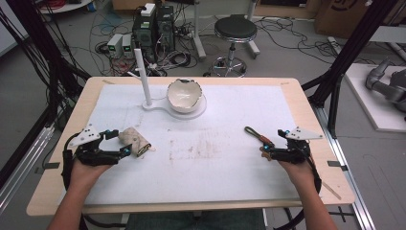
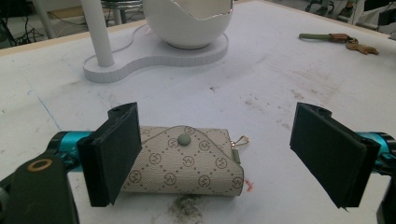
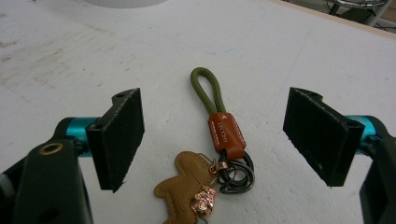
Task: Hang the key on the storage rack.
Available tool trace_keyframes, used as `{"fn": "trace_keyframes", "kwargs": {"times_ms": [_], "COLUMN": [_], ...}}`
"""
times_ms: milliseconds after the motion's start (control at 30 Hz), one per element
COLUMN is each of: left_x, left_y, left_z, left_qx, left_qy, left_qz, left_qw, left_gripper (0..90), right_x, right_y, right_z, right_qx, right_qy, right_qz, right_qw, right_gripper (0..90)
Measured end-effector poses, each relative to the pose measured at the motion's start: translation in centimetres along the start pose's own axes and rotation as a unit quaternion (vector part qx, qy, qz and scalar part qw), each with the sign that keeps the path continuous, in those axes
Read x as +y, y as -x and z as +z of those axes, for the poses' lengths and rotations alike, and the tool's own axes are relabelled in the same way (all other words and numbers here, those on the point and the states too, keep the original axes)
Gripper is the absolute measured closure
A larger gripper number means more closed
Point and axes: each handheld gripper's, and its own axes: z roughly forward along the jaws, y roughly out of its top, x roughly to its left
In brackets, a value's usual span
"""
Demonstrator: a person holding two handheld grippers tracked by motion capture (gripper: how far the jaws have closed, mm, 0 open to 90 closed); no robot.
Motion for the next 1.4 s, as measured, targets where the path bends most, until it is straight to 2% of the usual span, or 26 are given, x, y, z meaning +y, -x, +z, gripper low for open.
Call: {"fn": "trace_keyframes", "kwargs": {"times_ms": [233, 633, 667, 800, 1000, 1067, 1200, 1233, 1400], "left_x": [-0.2, -0.6, -0.7, -0.7, -0.8, -0.8, -0.9, -1.0, -1.0], "left_y": [-0.2, -0.4, -0.4, -0.4, -0.3, -0.3, -0.2, -0.1, -0.1], "left_z": [0.1, -0.3, -0.4, -0.5, -0.4, -0.4, -0.4, -0.4, -0.3], "left_qx": [0.002, 0.003, 0.004, 0.007, 0.008, 0.008, 0.008, 0.008, 0.009], "left_qy": [-0.006, -0.008, -0.007, -0.009, -0.018, -0.020, -0.023, -0.025, -0.028], "left_qz": [-0.002, -0.004, -0.004, -0.002, 0.003, 0.005, 0.007, 0.007, 0.010], "left_qw": [1.0000, 1.0000, 1.0000, 0.9999, 0.9998, 0.9997, 0.9997, 0.9996, 0.9995], "left_gripper": [16.4, 16.4, 16.4, 16.4, 16.4, 16.4, 16.4, 16.4, 16.4], "right_x": [-0.1, 0.4, 0.5, 0.5, 0.4, 0.3, 0.2, 0.2, 0.0], "right_y": [0.4, 0.1, 0.2, 0.2, 0.6, 0.9, 1.2, 1.4, 2.0], "right_z": [0.3, 1.1, 1.4, 1.9, 3.0, 3.6, 4.2, 4.6, 5.4], "right_qx": [0.002, 0.005, 0.006, 0.006, 0.014, 0.019, 0.026, 0.026, 0.028], "right_qy": [-0.002, -0.008, -0.013, -0.021, -0.044, -0.059, -0.073, -0.085, -0.104], "right_qz": [0.002, -0.003, -0.009, -0.010, -0.003, -0.001, -0.004, -0.006, -0.001], "right_qw": [1.0000, 0.9999, 0.9999, 0.9997, 0.9989, 0.9981, 0.9970, 0.9960, 0.9942], "right_gripper": [21.0, 21.0, 21.0, 21.0, 21.3, 21.7, 25.1, 25.2, 29.8]}}
